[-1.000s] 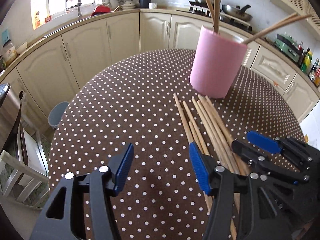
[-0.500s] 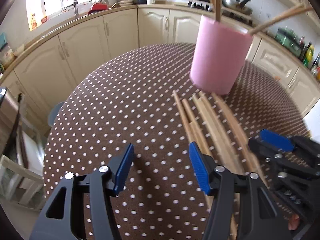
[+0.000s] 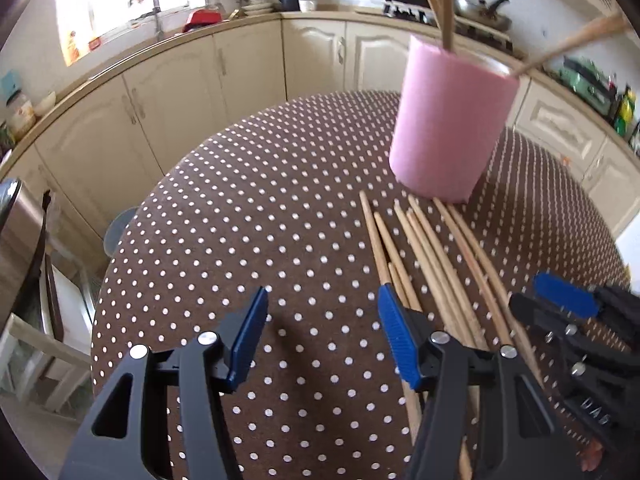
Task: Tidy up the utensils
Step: 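Move both open grippers back down toward the chopstick pile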
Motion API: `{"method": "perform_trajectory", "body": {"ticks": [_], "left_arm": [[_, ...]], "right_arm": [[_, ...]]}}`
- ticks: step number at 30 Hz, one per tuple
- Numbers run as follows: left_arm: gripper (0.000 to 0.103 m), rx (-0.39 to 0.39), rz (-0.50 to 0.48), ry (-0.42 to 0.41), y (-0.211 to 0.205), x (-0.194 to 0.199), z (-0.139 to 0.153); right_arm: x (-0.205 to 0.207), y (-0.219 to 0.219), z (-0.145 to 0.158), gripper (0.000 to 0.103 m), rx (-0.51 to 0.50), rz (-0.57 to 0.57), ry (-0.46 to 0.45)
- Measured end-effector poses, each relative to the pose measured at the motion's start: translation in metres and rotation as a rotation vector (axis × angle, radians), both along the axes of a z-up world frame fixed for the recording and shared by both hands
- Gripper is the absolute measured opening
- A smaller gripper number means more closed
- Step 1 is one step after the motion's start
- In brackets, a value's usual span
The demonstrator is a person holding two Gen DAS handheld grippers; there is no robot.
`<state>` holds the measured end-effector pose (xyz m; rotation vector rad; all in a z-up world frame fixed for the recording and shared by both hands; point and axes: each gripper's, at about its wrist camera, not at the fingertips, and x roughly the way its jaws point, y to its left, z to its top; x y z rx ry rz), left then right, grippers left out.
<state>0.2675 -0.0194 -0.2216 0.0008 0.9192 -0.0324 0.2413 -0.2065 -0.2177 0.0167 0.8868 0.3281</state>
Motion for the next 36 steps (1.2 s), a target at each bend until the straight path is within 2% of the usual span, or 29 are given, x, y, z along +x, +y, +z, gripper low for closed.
{"method": "perform_trajectory", "body": {"ticks": [1, 3, 6, 12, 20, 26, 29, 30, 32, 36], "left_arm": [[0.057, -0.037, -0.009, -0.006, 0.001, 0.0, 0.003], [0.057, -0.063, -0.029, -0.009, 0.003, 0.0, 0.005], [0.057, 0.024, -0.027, 0.016, -0.005, 0.006, -0.001], [0.057, 0.02, -0.026, 0.013, -0.01, 0.012, -0.004], [0.058, 0.016, -0.029, 0.054, -0.006, 0.038, -0.005], [0.059, 0.076, -0.035, 0.069, -0.011, 0.047, -0.008], [0.058, 0.052, -0.042, 0.079, -0.01, 0.049, -0.008], [0.056, 0.047, -0.046, 0.08, -0.01, 0.049, -0.008], [0.036, 0.042, -0.07, 0.073, -0.011, 0.049, -0.007], [0.015, 0.046, -0.116, 0.057, -0.022, 0.046, -0.005]], "right_arm": [[0.0, -0.001, 0.0, 0.035, 0.001, 0.0, 0.0], [0.0, -0.002, 0.0, 0.035, -0.002, -0.001, -0.003], [0.001, -0.003, 0.0, 0.035, 0.004, -0.003, 0.001], [0.005, -0.003, 0.0, 0.035, 0.005, 0.004, 0.004], [0.019, 0.007, -0.001, 0.035, -0.026, 0.021, 0.023], [0.037, 0.021, -0.001, 0.034, -0.067, 0.03, 0.048], [0.047, 0.029, -0.001, 0.03, -0.099, 0.039, 0.068], [0.051, 0.032, 0.0, 0.025, -0.112, 0.049, 0.074], [0.057, 0.039, 0.0, 0.018, -0.119, 0.057, 0.085], [0.067, 0.048, 0.0, 0.009, -0.117, 0.068, 0.11]]}}
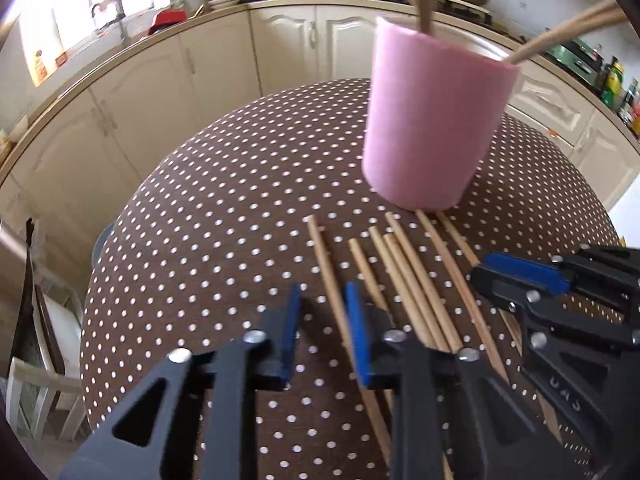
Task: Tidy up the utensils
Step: 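Close the left gripper on a wooden chopstick while the right gripper grasps another, then lift the chopstick in the right gripper over the pink cup while the left gripper carries its chopstick there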
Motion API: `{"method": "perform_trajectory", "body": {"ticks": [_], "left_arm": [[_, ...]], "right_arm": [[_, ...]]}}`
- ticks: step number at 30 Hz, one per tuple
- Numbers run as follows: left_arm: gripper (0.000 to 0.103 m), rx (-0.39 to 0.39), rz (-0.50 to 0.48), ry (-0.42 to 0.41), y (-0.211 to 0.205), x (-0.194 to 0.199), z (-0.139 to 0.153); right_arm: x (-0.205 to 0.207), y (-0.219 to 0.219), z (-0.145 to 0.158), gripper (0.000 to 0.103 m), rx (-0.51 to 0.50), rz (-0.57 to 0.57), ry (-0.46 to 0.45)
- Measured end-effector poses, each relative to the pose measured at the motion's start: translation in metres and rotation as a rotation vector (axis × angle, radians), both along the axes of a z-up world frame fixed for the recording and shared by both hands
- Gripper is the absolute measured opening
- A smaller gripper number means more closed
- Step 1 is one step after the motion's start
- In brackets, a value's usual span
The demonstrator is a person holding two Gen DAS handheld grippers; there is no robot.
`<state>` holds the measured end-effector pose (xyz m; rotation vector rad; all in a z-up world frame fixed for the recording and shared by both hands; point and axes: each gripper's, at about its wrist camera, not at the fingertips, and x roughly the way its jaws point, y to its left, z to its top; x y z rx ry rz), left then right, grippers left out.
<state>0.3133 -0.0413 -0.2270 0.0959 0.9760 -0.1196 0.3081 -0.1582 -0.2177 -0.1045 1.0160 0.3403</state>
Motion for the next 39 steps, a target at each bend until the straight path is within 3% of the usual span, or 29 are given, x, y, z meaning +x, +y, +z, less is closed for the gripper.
{"method": "perform_trajectory", "body": {"ticks": [6, 14, 27, 39], "left_arm": [[0.006, -0.041, -0.005, -0.006, -0.001, 0.002, 0.002], [0.006, -0.127, 0.003, -0.008, 0.02, -0.005, 0.004], [0.006, -0.198, -0.05, -0.201, 0.02, -0.059, 0.083], [0.006, -0.211, -0.074, -0.367, 0.008, -0.109, 0.144]], "right_arm": [[0.003, 0.003, -0.002, 0.006, 0.019, 0.0, 0.012], [-0.017, -0.017, 0.006, 0.006, 0.097, 0.001, 0.008], [-0.066, -0.039, 0.082, 0.006, 0.204, 0.023, -0.181], [-0.105, -0.035, 0.142, 0.006, 0.23, 0.014, -0.372]]}}
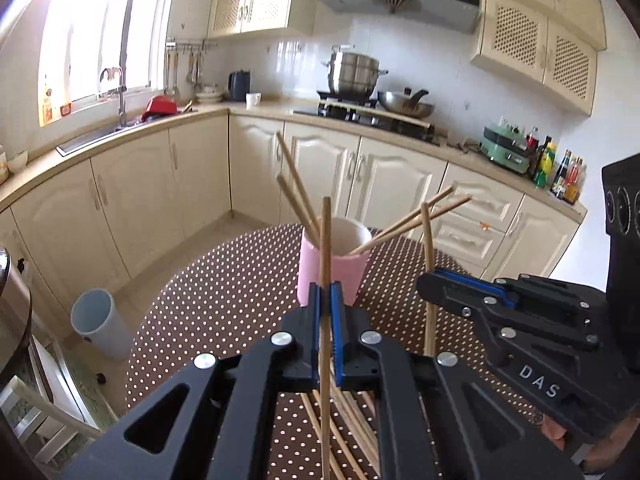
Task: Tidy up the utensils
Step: 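Lift the chopstick in the right gripper over the pink cup while the left gripper carries its chopstick there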
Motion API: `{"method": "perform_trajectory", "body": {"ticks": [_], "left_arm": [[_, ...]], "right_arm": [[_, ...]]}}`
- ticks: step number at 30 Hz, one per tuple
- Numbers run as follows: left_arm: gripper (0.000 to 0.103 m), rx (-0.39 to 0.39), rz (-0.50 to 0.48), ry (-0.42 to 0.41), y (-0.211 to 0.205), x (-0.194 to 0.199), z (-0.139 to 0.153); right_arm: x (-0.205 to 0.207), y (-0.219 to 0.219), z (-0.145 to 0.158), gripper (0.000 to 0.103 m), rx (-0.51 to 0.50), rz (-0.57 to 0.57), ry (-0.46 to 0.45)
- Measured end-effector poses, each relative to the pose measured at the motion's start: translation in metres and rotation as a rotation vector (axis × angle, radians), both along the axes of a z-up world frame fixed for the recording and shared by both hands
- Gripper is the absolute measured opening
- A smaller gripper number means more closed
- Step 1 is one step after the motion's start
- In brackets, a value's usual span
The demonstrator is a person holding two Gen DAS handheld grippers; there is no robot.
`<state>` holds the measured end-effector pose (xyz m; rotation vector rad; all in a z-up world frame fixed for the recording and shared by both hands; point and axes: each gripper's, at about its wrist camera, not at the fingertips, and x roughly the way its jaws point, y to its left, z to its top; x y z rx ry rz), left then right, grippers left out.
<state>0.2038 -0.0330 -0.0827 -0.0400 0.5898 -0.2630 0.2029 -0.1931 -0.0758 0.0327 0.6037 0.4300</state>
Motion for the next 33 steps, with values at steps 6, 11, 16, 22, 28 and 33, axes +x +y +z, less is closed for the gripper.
{"method": "perform_trajectory", "body": {"ticks": [6, 11, 16, 22, 28, 33], "left_arm": [[0.006, 0.001, 0.004, -0.065, -0.006, -0.014, 0.023], [0.006, -0.002, -0.002, -0.099, -0.013, -0.018, 0.038], [0.006, -0.006, -0.005, -0.132, -0.013, -0.013, 0.05], [0.006, -0.039, 0.027, -0.191, -0.016, 0.003, 0.066], [0.006, -0.088, 0.079, -0.239, -0.015, 0.018, 0.079], [0.006, -0.119, 0.12, -0.281, -0.014, 0.033, 0.092]], "right_arm": [[-0.01, -0.001, 0.011, 0.006, 0.005, -0.007, -0.051], [-0.015, -0.003, 0.022, 0.006, 0.018, -0.018, -0.094], [-0.016, -0.007, 0.033, 0.006, 0.031, -0.026, -0.136], [-0.01, -0.008, 0.051, 0.006, 0.049, -0.036, -0.188], [0.002, -0.007, 0.068, 0.006, 0.065, -0.039, -0.231], [0.012, -0.007, 0.077, 0.005, 0.079, -0.047, -0.27]]}}
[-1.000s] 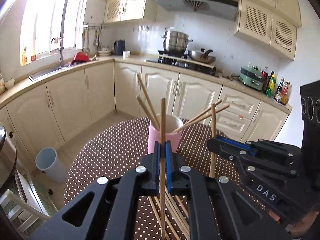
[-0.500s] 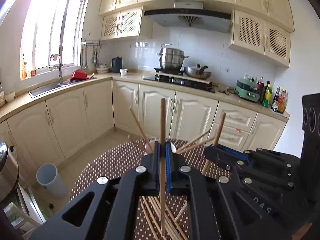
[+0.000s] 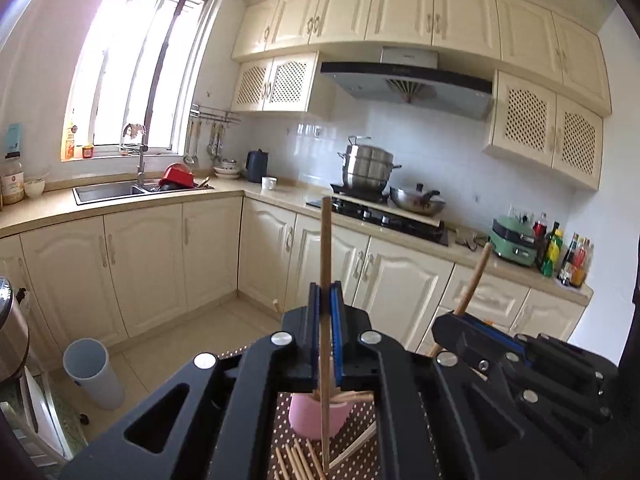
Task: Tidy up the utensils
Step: 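Lift the chopstick in the right gripper over the pink cup while the left gripper carries its chopstick there, then lower the chopstick into the pink cup and open the left gripper while the right gripper releases its chopstick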
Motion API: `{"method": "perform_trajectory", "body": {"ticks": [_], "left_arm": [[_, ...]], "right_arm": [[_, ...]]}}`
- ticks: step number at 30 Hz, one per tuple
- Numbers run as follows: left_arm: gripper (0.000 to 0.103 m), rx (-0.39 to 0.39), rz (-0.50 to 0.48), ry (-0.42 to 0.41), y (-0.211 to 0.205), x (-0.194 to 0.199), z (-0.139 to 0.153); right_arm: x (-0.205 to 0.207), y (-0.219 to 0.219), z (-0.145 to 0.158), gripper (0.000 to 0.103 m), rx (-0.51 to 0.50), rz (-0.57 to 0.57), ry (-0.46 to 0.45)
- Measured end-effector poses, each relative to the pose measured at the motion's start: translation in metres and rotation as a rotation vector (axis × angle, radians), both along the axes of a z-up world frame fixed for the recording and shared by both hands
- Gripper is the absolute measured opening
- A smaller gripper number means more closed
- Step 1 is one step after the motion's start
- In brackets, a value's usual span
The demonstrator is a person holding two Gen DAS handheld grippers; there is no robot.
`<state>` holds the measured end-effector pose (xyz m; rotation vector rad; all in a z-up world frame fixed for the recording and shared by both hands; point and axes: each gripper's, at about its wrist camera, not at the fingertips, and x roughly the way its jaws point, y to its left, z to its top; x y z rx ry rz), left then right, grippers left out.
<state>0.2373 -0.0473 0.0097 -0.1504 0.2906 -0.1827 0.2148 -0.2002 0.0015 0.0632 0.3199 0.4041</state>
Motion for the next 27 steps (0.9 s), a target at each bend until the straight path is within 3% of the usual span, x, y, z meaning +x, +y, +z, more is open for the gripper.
{"method": "perform_trajectory", "body": {"ticks": [12, 18, 27], "left_arm": [[0.006, -0.054, 0.05, -0.139, -0.009, 0.024, 0.023], [0.006, -0.049, 0.044, -0.11, -0.013, 0.042, 0.011], [0.006, -0.045, 0.066, -0.144, -0.006, 0.042, 0.005]], "right_arm": [[0.031, -0.006, 0.026, 0.005, 0.037, -0.067, -0.108], [0.044, -0.008, 0.017, 0.005, 0.035, -0.09, -0.101], [0.049, -0.009, 0.007, 0.006, 0.02, -0.093, -0.078]]}}
